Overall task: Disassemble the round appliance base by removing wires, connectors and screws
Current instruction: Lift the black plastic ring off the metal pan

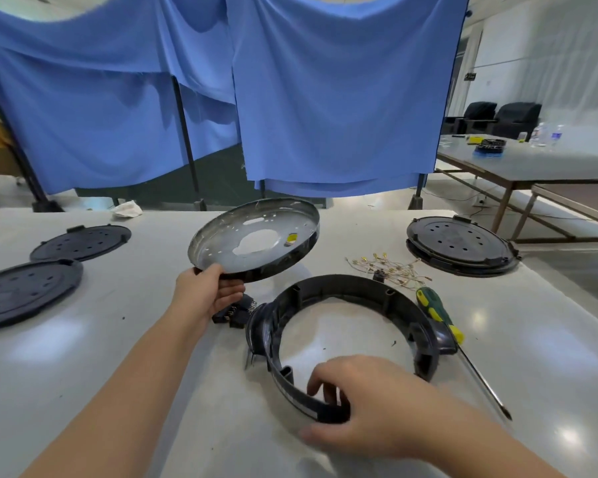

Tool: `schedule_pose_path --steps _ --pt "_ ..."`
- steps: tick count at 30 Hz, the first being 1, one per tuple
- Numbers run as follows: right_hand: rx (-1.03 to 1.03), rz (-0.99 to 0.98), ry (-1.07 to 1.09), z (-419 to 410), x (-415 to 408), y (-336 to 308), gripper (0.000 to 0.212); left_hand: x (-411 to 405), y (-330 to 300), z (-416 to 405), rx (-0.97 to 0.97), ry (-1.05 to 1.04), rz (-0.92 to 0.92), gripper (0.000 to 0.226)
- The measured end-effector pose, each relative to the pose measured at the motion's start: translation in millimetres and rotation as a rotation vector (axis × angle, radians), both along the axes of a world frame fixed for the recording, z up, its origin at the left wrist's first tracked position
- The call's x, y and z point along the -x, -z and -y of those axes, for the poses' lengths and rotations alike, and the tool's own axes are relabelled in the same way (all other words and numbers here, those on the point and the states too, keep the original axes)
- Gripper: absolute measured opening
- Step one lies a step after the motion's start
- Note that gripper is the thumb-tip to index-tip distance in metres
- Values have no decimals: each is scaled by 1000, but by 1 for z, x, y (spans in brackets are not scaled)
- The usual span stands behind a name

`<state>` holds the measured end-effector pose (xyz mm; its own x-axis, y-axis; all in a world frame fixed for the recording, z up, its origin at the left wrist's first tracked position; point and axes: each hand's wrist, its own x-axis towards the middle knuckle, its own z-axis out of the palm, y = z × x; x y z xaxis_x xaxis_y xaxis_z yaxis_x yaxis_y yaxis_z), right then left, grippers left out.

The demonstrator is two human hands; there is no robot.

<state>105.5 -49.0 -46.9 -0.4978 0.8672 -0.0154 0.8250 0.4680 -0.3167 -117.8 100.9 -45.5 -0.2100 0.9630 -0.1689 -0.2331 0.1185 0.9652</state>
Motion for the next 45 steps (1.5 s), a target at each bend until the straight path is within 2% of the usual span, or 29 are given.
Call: schedule_pose_path --steps 6,13,17,21,25,29,35,40,42,45 --pt "-207 103 -94 3 4 12 22 -1 19 3 -10 -48 43 20" --pt "-246 62 -174 7 1 9 30 -7 30 10 10 -104 6 23" --pt "-262 45 -161 11 3 8 31 -5 30 12 48 -64 -121 7" --pt "-310 25 -148 12 2 5 23 1 31 13 13 -52 -225 13" --pt "-454 38 -88 12 -2 1 27 1 31 13 -15 -41 -211 18" --pt "-603 -30 -10 11 -6 -3 30 4 32 12 -40 -49 -203 27" --pt "-813 -147 59 4 -16 -9 42 5 36 15 -46 -20 -285 15" --pt "-877 -197 107 3 -19 -13 47 7 34 18 -99 -56 -386 33" --pt "-892 -220 118 1 -19 -13 47 7 32 18 -127 -59 -391 29" --pt "-901 -251 119 -1 -21 -16 44 7 29 19 -224 -30 -497 23"
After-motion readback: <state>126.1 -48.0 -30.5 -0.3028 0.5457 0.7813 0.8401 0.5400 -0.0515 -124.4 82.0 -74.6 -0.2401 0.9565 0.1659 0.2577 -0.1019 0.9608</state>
